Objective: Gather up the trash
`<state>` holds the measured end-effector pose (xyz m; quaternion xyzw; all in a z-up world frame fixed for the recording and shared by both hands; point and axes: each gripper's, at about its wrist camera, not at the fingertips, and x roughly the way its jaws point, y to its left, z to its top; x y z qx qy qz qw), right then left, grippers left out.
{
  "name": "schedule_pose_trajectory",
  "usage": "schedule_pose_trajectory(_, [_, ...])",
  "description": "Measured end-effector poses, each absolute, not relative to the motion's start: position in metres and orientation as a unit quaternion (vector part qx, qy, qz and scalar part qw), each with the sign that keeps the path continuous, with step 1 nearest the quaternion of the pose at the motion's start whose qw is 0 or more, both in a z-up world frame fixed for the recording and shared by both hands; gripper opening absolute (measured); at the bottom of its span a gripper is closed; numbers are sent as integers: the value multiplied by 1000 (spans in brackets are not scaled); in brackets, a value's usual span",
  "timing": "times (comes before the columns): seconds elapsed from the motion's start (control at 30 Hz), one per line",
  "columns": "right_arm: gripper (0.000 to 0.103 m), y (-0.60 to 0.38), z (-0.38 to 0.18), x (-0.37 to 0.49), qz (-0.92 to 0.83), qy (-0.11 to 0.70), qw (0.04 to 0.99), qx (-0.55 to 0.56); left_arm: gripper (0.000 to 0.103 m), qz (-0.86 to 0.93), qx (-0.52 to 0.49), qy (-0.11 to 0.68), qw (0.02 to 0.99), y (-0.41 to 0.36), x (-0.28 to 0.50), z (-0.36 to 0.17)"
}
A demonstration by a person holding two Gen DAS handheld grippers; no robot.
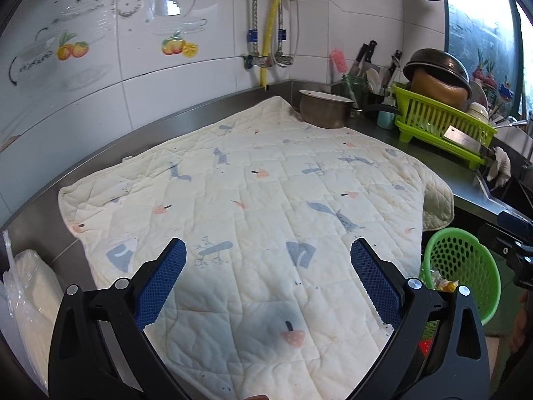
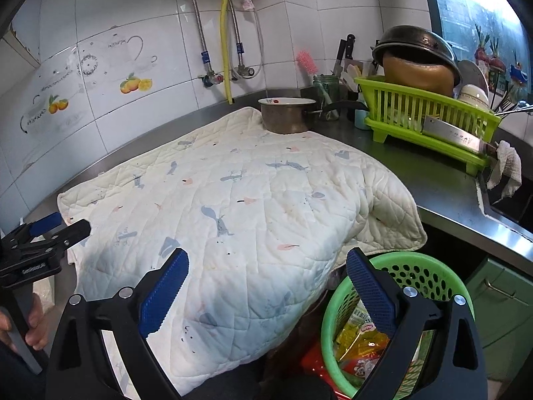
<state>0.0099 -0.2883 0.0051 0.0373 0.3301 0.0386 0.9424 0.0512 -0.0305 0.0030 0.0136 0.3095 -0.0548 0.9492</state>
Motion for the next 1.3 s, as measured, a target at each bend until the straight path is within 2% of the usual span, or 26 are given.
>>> schedule_pose_trajectory(1.3, [94,-264,10,5,48,330,943,9,98,-69,-2,302,951,-25,33,5])
